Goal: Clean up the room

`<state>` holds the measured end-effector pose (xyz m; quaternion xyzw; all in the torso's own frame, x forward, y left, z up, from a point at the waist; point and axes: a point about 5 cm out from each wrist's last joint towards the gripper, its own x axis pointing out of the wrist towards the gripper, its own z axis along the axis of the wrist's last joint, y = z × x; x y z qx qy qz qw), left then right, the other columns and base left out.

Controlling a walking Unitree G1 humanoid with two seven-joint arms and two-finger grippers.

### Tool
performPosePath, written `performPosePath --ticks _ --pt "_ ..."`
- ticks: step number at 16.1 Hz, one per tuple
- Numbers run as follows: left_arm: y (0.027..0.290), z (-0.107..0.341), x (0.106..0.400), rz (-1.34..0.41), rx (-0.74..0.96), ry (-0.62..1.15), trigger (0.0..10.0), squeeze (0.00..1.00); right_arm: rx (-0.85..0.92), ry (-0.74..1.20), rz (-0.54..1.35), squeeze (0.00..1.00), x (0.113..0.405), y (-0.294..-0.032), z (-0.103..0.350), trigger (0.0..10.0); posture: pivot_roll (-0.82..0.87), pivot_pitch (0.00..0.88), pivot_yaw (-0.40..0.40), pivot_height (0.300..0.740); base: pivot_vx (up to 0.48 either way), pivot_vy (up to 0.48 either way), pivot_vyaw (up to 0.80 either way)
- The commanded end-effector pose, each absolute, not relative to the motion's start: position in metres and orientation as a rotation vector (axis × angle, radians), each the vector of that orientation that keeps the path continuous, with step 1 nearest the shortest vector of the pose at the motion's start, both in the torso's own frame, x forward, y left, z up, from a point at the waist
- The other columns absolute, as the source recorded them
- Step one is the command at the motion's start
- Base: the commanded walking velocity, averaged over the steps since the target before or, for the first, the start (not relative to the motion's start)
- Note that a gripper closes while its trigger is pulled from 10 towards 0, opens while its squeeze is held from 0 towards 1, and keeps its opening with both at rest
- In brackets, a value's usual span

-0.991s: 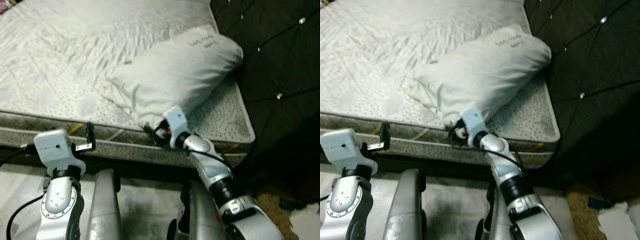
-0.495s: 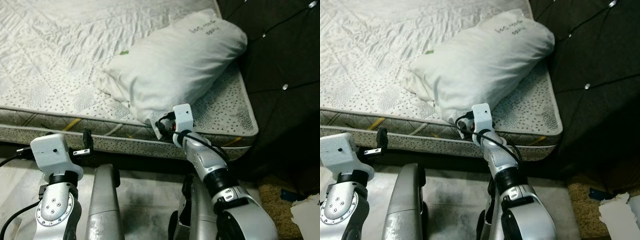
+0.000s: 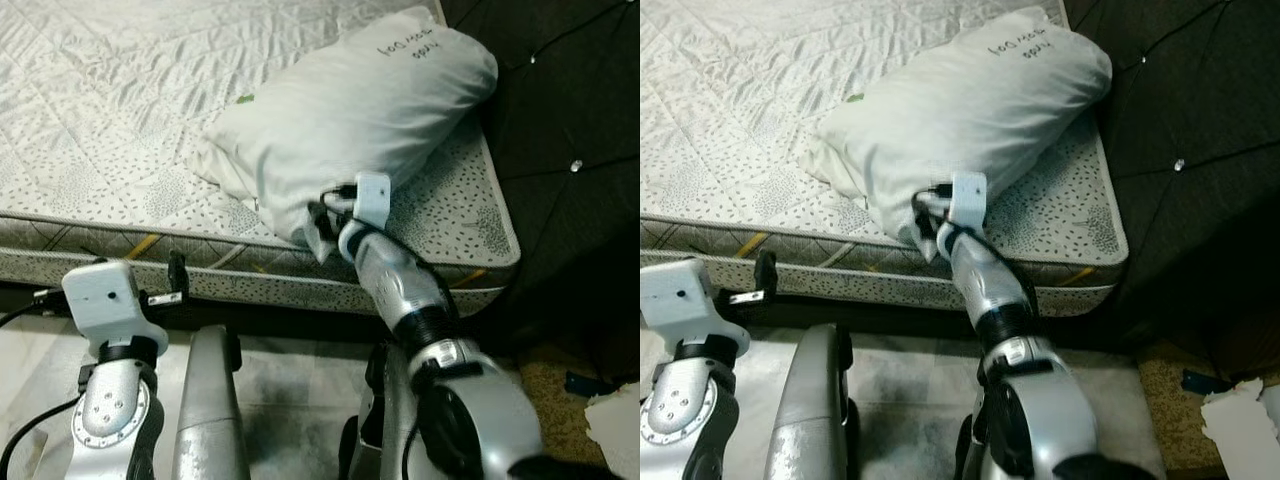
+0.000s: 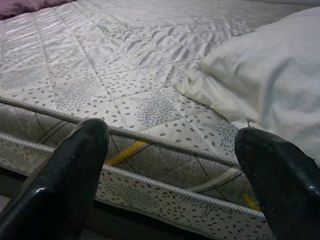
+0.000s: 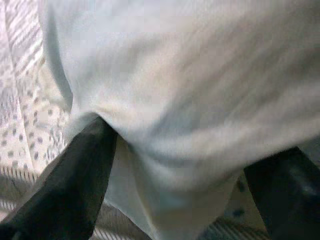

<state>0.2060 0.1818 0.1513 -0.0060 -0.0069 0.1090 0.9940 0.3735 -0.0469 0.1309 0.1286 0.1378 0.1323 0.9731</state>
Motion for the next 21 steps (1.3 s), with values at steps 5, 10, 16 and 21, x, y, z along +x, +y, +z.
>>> performPosePath --ticks 5,10,16,21 --pt "0.183 0.153 0.207 0.225 -0.007 -0.016 10.0 0.0 0.36 0.223 0.291 0.0 0.38 -0.02 0.155 0.0 0.28 0.176 -0.096 0.542 0.0 0.0 0.0" --pt "0.182 0.151 0.211 0.225 -0.01 -0.018 10.0 0.0 0.364 0.225 0.256 0.0 0.383 -0.03 0.151 0.0 0.27 0.154 -0.097 0.542 0.0 0.0 0.0" --pt "0.186 0.154 0.22 0.223 0.004 -0.038 10.0 0.0 0.29 0.176 0.229 0.0 0.39 -0.047 0.154 0.0 0.27 0.119 -0.091 0.542 0.0 0.0 0.0" --pt "0.187 0.155 0.224 0.219 0.014 -0.048 10.0 0.0 0.169 0.102 0.19 0.0 0.396 -0.069 0.16 0.0 0.27 0.09 -0.087 0.542 0.0 0.0 0.0"
